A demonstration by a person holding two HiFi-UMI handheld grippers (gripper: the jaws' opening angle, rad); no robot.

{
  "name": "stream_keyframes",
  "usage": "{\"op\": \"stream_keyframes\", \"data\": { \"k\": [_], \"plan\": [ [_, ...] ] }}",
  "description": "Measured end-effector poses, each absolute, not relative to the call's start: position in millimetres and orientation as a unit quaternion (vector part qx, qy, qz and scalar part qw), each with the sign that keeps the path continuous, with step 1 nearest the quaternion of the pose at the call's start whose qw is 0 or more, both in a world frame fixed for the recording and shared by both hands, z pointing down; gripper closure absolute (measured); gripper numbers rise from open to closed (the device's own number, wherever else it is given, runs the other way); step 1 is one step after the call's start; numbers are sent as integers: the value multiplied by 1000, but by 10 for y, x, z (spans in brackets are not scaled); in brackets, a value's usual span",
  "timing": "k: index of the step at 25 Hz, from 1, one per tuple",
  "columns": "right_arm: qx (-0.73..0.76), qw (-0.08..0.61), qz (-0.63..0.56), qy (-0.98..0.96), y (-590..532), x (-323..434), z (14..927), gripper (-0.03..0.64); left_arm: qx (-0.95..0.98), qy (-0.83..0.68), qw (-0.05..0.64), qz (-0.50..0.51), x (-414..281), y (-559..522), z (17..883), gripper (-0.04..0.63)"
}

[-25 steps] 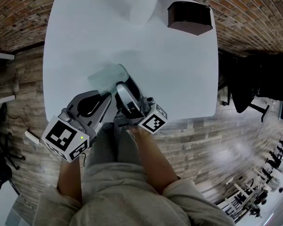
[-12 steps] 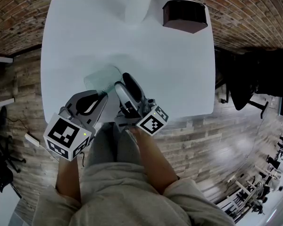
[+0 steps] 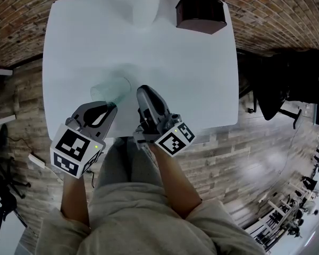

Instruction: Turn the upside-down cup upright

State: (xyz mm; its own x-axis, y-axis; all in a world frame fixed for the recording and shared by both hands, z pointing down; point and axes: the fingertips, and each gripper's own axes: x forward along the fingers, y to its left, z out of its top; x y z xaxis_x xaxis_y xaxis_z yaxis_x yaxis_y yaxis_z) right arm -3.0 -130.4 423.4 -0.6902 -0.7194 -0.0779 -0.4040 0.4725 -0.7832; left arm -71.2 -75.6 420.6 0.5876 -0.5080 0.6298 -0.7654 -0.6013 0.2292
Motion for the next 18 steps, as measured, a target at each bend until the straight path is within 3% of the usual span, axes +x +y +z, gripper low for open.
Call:
{"op": "stream_keyframes", "data": {
  "k": [1,3,18],
  "plan": [
    [-339,198,-385,835,-1291,-16,4227,587,855,-369,247,267,-704,-754,4214,574],
    [-342,188,-380,839,-1266,7,4212,607,854,-362,246,282,-682,-747,4234,574],
    [-364,147,-339,855,-1126,188,4122,607,838,-247,217,435,-459,-558,4478,574]
  ]
}}
